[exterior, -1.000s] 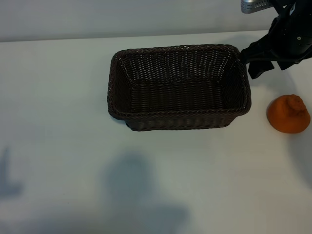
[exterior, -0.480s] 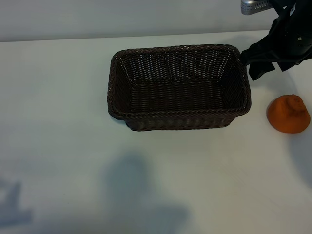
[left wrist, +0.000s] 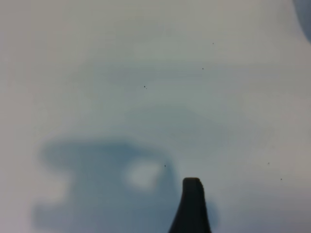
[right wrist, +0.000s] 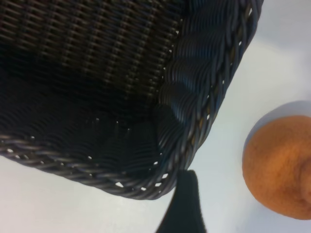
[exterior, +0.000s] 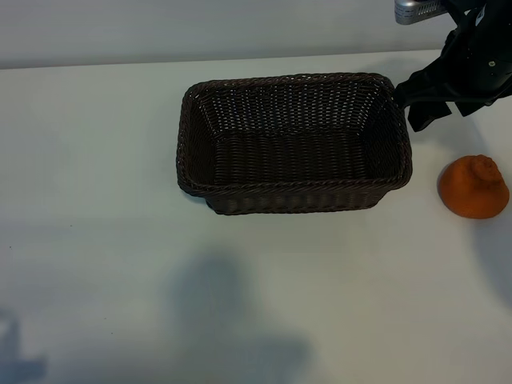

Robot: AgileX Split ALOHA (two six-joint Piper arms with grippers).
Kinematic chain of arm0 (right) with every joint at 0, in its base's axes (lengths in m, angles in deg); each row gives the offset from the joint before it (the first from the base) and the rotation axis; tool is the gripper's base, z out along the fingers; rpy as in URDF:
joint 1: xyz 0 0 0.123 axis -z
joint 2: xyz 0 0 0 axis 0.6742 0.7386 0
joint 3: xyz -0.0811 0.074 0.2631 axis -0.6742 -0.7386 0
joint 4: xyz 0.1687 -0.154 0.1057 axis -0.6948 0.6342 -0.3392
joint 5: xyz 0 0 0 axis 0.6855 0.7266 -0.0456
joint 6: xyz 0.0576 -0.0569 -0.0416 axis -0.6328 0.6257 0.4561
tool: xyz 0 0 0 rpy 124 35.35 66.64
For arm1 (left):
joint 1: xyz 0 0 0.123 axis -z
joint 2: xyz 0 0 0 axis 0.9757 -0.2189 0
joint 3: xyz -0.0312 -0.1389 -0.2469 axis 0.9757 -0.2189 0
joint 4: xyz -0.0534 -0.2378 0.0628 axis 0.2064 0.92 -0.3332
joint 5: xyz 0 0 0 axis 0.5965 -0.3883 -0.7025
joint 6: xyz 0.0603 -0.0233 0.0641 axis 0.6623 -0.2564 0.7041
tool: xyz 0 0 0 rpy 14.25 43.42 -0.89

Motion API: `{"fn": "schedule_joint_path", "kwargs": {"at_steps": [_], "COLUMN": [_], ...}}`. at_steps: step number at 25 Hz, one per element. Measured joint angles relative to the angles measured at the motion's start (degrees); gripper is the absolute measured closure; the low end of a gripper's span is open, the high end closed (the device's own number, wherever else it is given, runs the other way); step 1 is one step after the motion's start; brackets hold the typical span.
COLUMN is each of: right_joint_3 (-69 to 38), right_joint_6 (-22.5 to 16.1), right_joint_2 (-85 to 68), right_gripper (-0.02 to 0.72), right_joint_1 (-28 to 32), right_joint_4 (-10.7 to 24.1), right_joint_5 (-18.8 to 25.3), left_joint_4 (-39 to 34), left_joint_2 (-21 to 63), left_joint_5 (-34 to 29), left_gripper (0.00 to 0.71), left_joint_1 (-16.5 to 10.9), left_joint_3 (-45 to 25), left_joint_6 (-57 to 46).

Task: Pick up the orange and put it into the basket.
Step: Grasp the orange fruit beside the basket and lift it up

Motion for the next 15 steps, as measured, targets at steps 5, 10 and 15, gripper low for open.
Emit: {"fn": "schedule_joint_path", "kwargs": {"at_steps": [5, 10, 15], "right_joint_3": [0.0, 0.0, 0.0], "right_joint_6": [0.0, 0.0, -0.9], "right_joint_2": [0.0, 0.0, 0.0], "right_gripper": [0.108, 0.108, 0.108], "right_joint_1": [0.0, 0.0, 0.0], "right_joint_4": [-0.1, -0.8, 0.4], "right_joint_5": [-1.1, -3.2, -2.9], "left_joint_4": [0.0, 0.0, 0.0], "left_joint_2": [0.1, 0.1, 0.1], "left_joint_5": [1.0, 1.2, 1.2], "left_gripper": [0.114, 0.127, 0.134], "left_joint_1": [0.0, 0.8, 1.0], "left_joint_3": [-0.8, -0.8, -0.8], "left_joint_6": [-0.6, -0.7, -0.7]}}
